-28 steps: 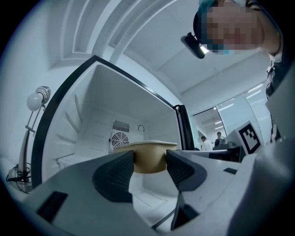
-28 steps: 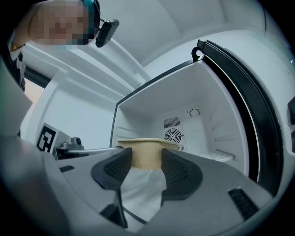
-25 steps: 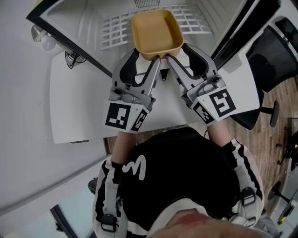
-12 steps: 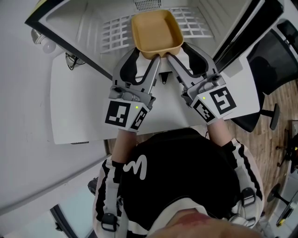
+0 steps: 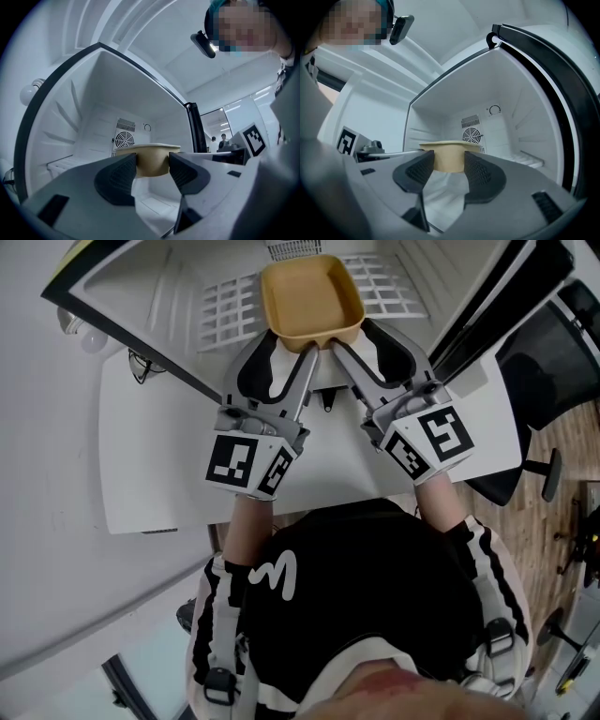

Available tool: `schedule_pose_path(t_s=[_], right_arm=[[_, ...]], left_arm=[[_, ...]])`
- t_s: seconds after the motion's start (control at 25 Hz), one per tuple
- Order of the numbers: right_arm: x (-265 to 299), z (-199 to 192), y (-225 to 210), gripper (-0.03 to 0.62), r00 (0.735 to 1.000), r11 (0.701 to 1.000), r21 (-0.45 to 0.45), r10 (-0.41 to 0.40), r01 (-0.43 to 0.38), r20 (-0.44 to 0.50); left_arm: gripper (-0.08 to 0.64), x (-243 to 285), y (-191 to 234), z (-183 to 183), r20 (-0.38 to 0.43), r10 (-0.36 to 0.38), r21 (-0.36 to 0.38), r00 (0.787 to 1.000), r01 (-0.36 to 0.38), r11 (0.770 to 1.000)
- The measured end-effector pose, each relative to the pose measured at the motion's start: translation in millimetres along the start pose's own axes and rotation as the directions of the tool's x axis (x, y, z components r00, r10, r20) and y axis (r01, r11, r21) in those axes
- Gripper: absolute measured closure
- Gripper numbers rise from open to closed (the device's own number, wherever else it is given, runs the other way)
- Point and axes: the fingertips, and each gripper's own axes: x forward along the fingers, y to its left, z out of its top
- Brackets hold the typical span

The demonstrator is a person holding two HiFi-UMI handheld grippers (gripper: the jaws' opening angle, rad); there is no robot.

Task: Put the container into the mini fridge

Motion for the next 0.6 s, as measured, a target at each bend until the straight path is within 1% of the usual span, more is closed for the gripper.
schedule_pose_path(t_s=[0.6], right_arm=[[14,-3,-14,0.383,1.000,1.000,0.019,-0.007,0.008,-0.026]], left_arm=[[0.336,15,10,-5,-0.024,0.003,-0.012,1.000,-0.003,1.000]])
